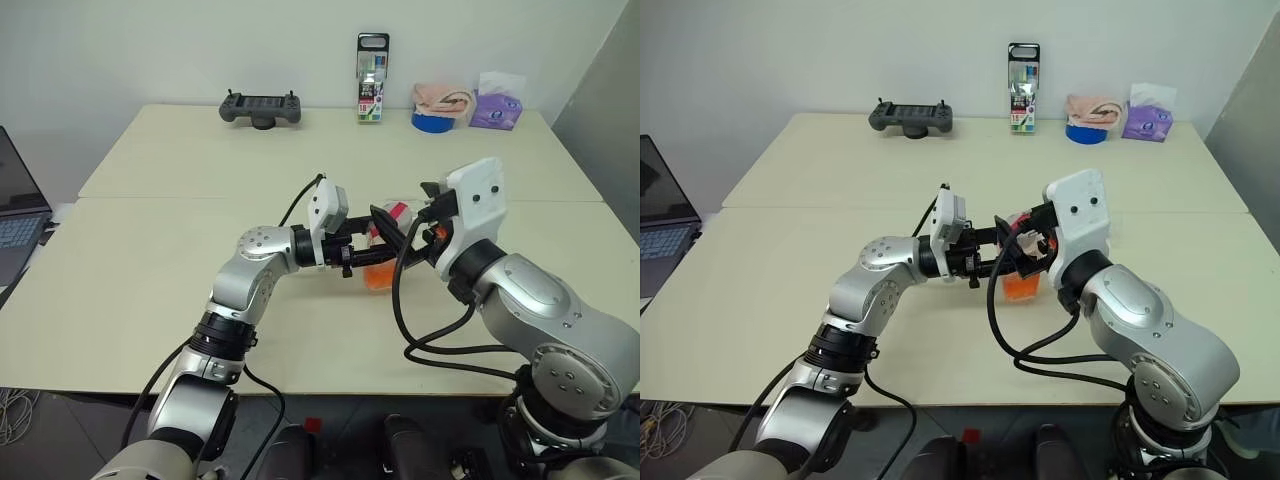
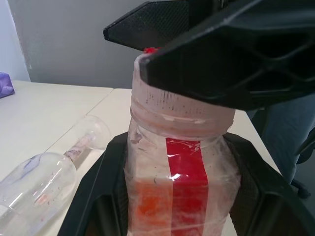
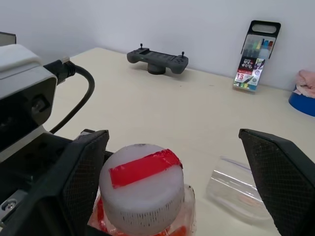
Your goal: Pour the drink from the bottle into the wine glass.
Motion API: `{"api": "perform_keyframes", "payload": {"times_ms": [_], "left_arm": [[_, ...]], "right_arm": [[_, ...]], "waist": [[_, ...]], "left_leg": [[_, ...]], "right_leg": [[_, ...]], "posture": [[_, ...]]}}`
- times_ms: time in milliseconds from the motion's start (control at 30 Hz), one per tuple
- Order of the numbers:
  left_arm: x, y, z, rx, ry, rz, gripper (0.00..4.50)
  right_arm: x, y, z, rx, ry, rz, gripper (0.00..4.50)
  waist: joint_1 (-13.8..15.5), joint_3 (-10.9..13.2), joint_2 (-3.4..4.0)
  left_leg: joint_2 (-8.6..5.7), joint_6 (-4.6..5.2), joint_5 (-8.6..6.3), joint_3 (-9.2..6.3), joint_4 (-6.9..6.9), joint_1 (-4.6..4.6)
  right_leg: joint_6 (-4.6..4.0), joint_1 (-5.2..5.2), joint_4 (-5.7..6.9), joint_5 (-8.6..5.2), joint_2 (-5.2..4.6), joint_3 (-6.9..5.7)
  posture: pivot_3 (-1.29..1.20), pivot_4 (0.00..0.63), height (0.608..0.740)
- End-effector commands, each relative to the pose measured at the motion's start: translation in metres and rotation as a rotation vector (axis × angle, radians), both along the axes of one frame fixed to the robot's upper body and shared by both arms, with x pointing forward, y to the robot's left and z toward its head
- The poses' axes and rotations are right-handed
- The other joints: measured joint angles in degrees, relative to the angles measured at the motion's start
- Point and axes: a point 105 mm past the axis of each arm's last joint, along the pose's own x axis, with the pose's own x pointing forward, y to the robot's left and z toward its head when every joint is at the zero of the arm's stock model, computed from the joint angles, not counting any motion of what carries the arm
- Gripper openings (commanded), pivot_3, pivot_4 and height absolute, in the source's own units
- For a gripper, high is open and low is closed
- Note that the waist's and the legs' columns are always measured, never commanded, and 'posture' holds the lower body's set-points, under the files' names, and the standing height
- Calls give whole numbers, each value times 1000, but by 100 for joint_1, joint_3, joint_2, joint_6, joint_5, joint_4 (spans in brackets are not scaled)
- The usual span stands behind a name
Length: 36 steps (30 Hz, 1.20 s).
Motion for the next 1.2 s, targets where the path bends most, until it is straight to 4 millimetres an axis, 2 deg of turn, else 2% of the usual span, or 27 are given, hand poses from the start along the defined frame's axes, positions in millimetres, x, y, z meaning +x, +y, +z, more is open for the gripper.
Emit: {"api": "perform_keyframes", "payload": {"times_ms": [33,167,333,433,633,733,900,967,1033,1100,1200], "left_arm": [[-1,1,11,-14,-54,-1,2123],[-1,3,10,-7,-52,4,2123],[1,5,10,-4,-49,12,2123],[1,5,9,-4,-48,16,2123],[2,6,8,1,-47,21,2123],[2,5,7,7,-52,28,2123],[-1,5,9,0,-44,25,2122],[-3,4,8,2,-43,20,2121],[-5,3,8,3,-39,16,2121],[-7,3,8,2,-37,16,2121],[-8,2,8,-1,-35,16,2120]], "right_arm": [[-5,1,4,-7,-22,-6,4500],[-6,2,-5,-16,24,-2,4500],[-8,5,-6,-8,33,2,4500],[-9,6,-5,-2,24,-6,3902],[-7,5,-6,-19,18,-9,1915],[-5,1,-3,-41,1,8,1912],[-5,4,4,-121,0,336,1912],[-10,9,7,-197,-13,552,1912],[-22,10,0,-322,39,833,1912],[-13,4,5,-344,42,933,1912],[11,-3,11,-357,21,944,1912]], "waist": [[-1,0,0],[-1,0,0],[-4,0,0],[-5,0,0],[-6,0,0],[-6,0,0],[-7,0,0],[-8,0,1],[-9,3,4],[-12,3,2],[-30,3,2]], "left_leg": [[0,0,0,-1,0,0],[0,0,0,-1,-1,0],[0,0,0,-2,0,0],[0,0,0,-2,0,0],[1,0,0,-2,-1,0],[0,0,0,-2,0,0],[-1,1,0,1,0,1],[1,2,-1,2,0,4],[0,3,-1,4,-1,4],[1,4,-1,9,-1,5],[6,5,-2,9,-1,13]], "right_leg": [[-3,0,0,2,0,-1],[-3,0,1,2,0,-1],[-1,0,1,0,0,-1],[1,0,1,-1,1,-1],[1,0,1,-1,1,-1],[3,0,-1,-2,1,-1],[10,3,-6,-6,0,-1],[14,6,-7,-8,3,-3],[15,5,-5,-9,3,-2],[23,8,-13,-13,3,0],[23,9,-8,-13,8,1]], "posture": [[0,150,740],[0,150,740],[0,150,740],[0,150,740],[0,150,740],[0,150,740],[0,150,740],[0,150,740],[0,150,740],[0,150,740],[0,150,740]]}}
